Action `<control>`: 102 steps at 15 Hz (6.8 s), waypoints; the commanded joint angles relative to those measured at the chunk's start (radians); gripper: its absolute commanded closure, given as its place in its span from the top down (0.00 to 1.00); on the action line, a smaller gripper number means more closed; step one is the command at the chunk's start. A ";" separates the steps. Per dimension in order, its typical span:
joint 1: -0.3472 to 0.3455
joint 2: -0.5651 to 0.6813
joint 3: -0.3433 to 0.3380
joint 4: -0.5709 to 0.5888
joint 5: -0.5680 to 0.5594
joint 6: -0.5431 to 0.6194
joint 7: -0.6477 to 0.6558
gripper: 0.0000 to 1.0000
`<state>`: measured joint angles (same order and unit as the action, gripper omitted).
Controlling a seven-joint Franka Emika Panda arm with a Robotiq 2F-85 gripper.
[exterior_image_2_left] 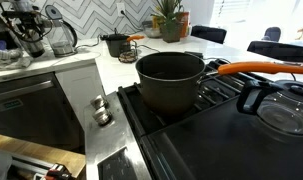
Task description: Place the utensil holder next to the stove
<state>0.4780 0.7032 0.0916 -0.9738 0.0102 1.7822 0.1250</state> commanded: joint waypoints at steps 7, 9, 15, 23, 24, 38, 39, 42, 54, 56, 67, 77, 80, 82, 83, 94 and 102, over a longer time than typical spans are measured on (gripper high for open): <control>0.005 0.035 0.011 0.018 -0.001 -0.021 -0.005 0.00; 0.005 0.009 0.003 -0.004 -0.014 -0.033 0.010 0.00; -0.009 -0.052 -0.014 -0.072 -0.017 -0.062 0.016 0.01; -0.017 -0.157 -0.025 -0.209 -0.009 -0.118 0.017 0.01; -0.019 -0.171 -0.025 -0.230 -0.009 -0.120 0.014 0.01; -0.174 -0.400 0.018 -0.668 -0.014 0.249 -0.150 0.01; -0.188 -0.402 0.025 -0.679 -0.014 0.261 -0.174 0.01; -0.227 -0.410 0.038 -0.706 -0.017 0.293 -0.240 0.01; -0.348 -0.439 0.024 -0.815 0.008 0.525 -0.324 0.01; -0.364 -0.445 0.022 -0.829 0.014 0.547 -0.329 0.01; -0.417 -0.467 0.010 -0.875 0.045 0.587 -0.328 0.01; -0.451 -0.509 -0.012 -0.942 0.076 0.642 -0.320 0.01; -0.459 -0.523 -0.019 -0.969 0.093 0.670 -0.313 0.01; -0.465 -0.527 -0.022 -0.980 0.114 0.684 -0.315 0.01; -0.468 -0.529 -0.023 -0.984 0.126 0.689 -0.316 0.01; -0.434 -0.497 0.017 -0.927 0.146 0.562 -0.347 0.01; -0.405 -0.516 0.026 -0.900 0.115 0.531 -0.310 0.01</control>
<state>0.0719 0.1868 0.1181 -1.8762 0.1264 2.3168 -0.1862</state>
